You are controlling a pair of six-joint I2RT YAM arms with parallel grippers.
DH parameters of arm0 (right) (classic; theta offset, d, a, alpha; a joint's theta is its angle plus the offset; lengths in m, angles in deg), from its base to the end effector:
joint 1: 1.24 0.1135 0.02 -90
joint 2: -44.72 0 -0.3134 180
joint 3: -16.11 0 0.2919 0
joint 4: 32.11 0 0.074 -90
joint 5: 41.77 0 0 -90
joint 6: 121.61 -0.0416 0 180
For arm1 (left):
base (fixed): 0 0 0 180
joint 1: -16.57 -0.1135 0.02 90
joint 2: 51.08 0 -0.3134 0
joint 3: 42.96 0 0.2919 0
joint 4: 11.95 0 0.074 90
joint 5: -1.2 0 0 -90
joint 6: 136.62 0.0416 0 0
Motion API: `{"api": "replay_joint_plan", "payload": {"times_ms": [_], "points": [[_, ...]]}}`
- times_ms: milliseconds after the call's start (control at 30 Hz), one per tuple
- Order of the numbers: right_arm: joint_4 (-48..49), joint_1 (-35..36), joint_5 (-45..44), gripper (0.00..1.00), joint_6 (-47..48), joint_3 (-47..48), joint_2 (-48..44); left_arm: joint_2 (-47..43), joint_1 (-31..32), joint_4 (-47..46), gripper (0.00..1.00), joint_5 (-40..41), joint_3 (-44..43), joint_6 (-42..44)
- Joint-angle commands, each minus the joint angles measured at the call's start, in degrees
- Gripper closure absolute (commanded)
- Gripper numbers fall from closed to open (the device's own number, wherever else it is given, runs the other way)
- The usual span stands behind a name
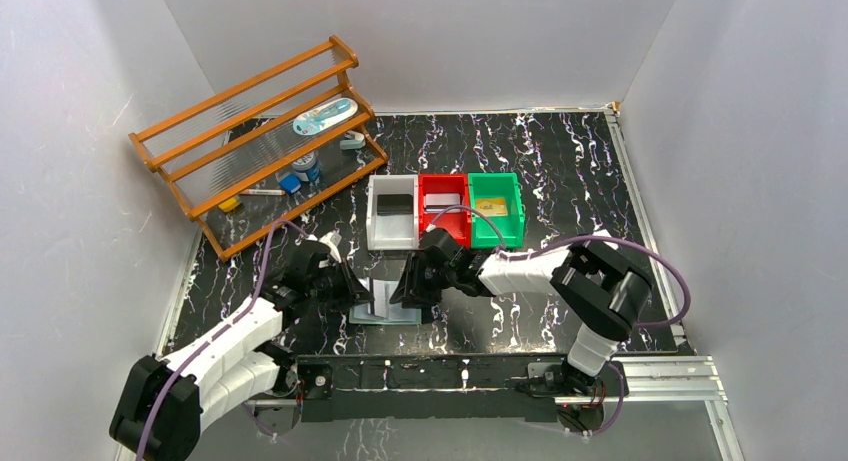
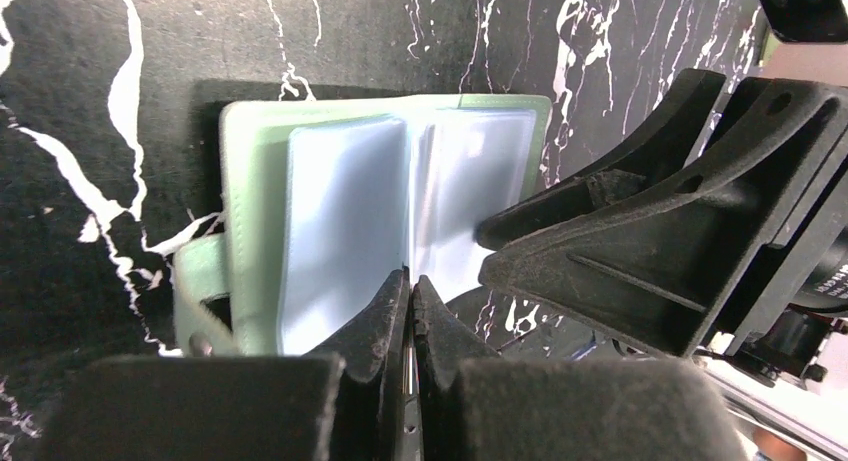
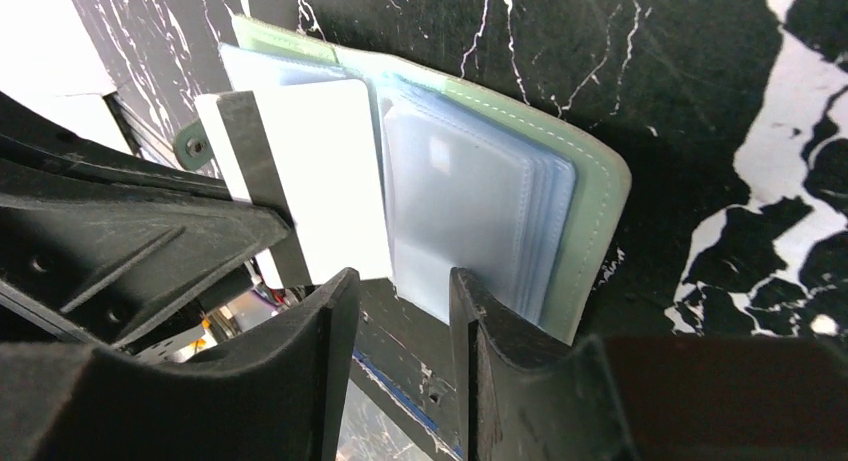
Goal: Take the credit cards out of the card holder
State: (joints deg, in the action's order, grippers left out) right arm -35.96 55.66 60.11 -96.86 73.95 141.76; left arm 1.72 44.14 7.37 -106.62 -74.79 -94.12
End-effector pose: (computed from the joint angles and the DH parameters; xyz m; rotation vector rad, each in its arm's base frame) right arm 0.1940 0.3133 0.1617 0.0744 2.6852 1.1551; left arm 0.1623 -0.0991 0.1852 -0.2486 2.4425 -0.9955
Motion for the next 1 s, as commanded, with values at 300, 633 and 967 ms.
{"api": "replay_joint_plan", "payload": {"times_ms": [300, 633, 967], "points": [[-11.1, -0.4, -18.2, 0.32, 10.7, 1.8, -16.6, -8.6, 0.2, 11.0, 1.0, 5.1, -8.9, 5.4], [-12.8, -4.4, -30.5, 0.02, 26.9, -2.4, -28.3, -13.9, 0.2, 4.4, 1.0, 1.2, -7.2, 3.5], [17.9, -18.9, 11.0, 0.12, 12.7, -16.3, -30.9, -9.9, 0.2, -14.9, 1.0, -9.4, -4.3, -3.6]]}}
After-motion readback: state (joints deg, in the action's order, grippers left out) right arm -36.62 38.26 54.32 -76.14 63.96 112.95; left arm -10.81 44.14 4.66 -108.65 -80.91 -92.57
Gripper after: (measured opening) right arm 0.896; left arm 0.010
